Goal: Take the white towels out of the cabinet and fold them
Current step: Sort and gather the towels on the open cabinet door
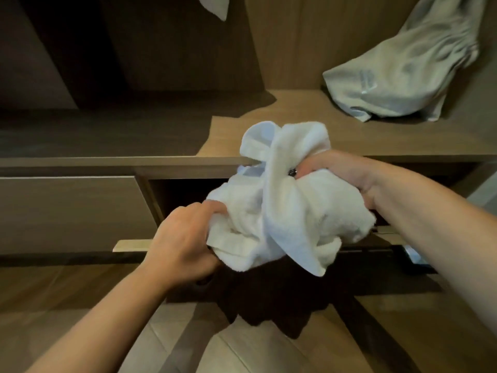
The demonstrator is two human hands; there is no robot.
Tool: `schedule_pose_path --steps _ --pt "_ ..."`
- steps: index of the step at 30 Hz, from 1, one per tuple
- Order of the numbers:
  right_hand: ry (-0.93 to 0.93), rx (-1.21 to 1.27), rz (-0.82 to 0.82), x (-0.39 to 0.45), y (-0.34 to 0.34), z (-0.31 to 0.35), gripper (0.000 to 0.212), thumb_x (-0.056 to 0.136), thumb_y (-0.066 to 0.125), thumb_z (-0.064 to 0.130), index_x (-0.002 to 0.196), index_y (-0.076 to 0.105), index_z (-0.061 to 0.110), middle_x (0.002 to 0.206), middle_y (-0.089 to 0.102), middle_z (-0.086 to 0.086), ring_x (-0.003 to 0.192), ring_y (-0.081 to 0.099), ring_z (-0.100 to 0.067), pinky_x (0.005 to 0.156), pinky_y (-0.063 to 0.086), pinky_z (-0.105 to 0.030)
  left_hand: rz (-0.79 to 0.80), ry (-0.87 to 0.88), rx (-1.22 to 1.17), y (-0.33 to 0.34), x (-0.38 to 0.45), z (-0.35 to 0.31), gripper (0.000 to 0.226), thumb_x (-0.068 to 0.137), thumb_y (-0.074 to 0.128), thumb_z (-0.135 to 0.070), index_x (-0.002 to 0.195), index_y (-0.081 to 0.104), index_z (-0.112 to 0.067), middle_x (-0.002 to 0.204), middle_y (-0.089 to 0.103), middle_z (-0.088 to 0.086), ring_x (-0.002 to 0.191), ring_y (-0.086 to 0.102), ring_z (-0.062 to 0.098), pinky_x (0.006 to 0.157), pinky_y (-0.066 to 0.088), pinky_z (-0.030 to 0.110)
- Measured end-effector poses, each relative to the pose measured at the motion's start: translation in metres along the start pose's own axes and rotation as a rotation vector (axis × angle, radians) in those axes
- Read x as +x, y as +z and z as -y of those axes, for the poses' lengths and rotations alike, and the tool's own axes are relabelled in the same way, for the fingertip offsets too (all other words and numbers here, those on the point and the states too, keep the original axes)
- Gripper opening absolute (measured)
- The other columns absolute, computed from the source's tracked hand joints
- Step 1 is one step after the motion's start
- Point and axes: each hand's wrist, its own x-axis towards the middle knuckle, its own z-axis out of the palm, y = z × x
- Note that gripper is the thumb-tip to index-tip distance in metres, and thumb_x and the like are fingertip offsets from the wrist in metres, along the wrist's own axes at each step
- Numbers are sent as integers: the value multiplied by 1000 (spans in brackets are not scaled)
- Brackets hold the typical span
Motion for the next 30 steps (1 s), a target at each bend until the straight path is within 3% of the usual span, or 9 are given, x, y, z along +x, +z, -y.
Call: schedule_pose_path --steps 4,6,10,13,16,19,23,27,30 --pt "-132 139 3 -19 0 19 17 63 67 13 79 74 12 74 65 -10 64 66 -23 59 55 -35 -93 -165 -169 -1 21 4 107 60 67 -73 147 21 -32 110 52 -28 95 55 2 84 48 29" --pt "-261 212 -6 -29 -6 29 15 62 66 13 73 77 16 73 66 -8 63 67 -21 58 57 -34 -134 -161 -122 2 25 12 120 57 63 -79 152 6 -32 125 53 -11 108 52 11 94 42 35" --pt "-510 269 -68 -45 -11 58 17 67 67 14 79 77 19 80 68 -6 72 69 -21 64 59 -36 -174 -85 39 3 40 16 123 65 61 -75 156 9 -12 150 37 13 132 37 25 104 31 41" --pt "-598 205 -336 -41 -10 81 8 64 70 15 72 72 17 70 67 -5 67 69 -20 60 57 -30 -153 -14 123 -5 63 12 124 65 70 -59 157 0 -15 156 25 16 143 27 32 112 30 46" --pt "-670 140 -675 -36 -6 105 37 55 78 23 90 73 11 84 75 -6 77 73 -23 66 59 -35 -90 -1 184 -11 80 10 141 53 82 -31 154 -17 -31 160 8 15 149 14 36 115 30 52" --pt "-890 84 -913 -37 3 128 23 56 82 24 75 72 16 74 76 5 72 74 -11 64 59 -29 -50 -4 211 -10 87 13 145 61 81 -35 142 -39 -38 159 -12 4 151 3 32 119 23 48" --pt "-1103 54 -1104 -43 2 162 38 66 84 28 73 48 19 74 59 17 63 60 16 61 50 -13 -6 11 186 -2 95 10 140 72 76 -45 136 -48 -34 161 -18 0 150 -10 21 123 12 44" --pt "-1184 -42 -1149 -47 -4 199 46 73 80 37 105 51 23 90 47 24 83 52 9 80 41 -4 34 82 139 4 111 -8 138 71 76 -38 140 -44 -35 161 -5 -1 149 -1 22 121 12 51" --pt "-1234 -205 -1213 -57 -1 216 32 74 76 39 77 45 30 82 52 26 75 53 11 64 36 3 -22 86 182 8 119 -13 137 75 76 -36 136 -47 -36 160 -3 -4 148 5 21 121 17 45"
